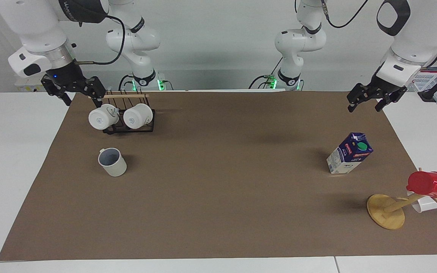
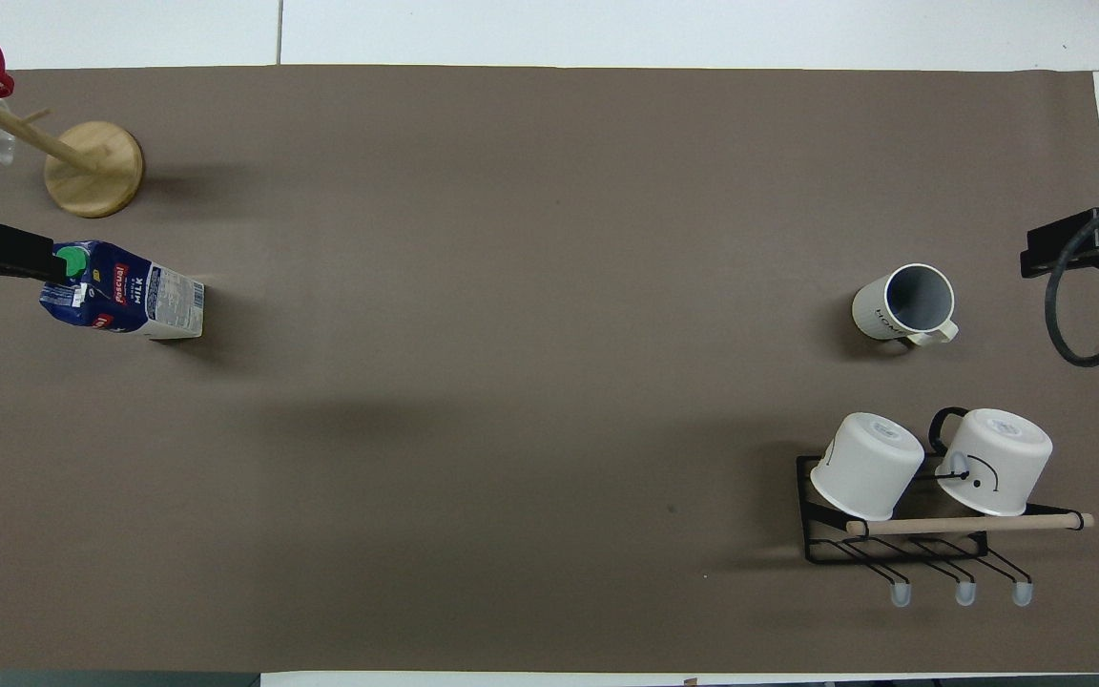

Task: Place cup and milk on table

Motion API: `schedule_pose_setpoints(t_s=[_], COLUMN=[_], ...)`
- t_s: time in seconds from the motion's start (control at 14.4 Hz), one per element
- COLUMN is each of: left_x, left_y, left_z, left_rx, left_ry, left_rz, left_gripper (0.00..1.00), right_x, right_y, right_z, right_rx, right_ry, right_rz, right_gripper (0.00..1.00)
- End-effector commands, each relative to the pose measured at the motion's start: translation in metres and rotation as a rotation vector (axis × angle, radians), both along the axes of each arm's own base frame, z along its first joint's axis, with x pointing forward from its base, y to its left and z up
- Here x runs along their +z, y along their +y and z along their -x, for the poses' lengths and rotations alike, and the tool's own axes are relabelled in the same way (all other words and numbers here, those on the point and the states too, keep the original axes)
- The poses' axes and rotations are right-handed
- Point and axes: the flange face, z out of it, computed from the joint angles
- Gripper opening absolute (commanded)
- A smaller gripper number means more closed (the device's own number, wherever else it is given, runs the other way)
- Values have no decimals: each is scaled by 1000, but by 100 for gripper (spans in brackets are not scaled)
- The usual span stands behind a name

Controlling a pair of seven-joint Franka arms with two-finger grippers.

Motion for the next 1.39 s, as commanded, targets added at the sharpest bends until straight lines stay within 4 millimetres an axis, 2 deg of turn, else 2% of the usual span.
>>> schedule_pose_setpoints(t_s=[0.0,0.07,0.14,0.28,0.35,0.42,0.63,0.7,0.9,1.04,1.32], left_x=[-17,-27,-39,-64,-76,-83,-111,-115,-136,-146,-160], left_y=[5,7,19,33,45,49,45,45,41,39,43], left_z=[2,0,-2,-9,-15,-20,-32,-33,-31,-27,-25], left_rx=[-8,-3,9,-9,4,3,3,4,8,7,18], left_ry=[-33,-33,-43,-55,-53,-58,-65,-74,-79,-69,-92], left_rz=[-8,-8,-9,-11,-11,-10,-4,-5,2,3,0], left_gripper=[100,100,100,100,100,100,100,100,100,100,100], right_x=[-34,-49,-61,-87,-105,-126,-189,-207,-232,-255,-273], right_y=[-20,-25,-32,-52,-60,-65,-65,-67,-62,-62,-60], right_z=[16,17,12,-6,-14,-18,-15,-19,-28,-15,-7], right_rx=[63,96,124,165,183,181,206,208,219,244,266], right_ry=[-36,-47,-44,-60,-62,-70,-96,-89,-100,-62,-75], right_rz=[-3,-1,1,-28,-51,-76,-87,-83,-72,-80,-96], right_gripper=[100,100,100,100,100,100,100,100,100,100,100])
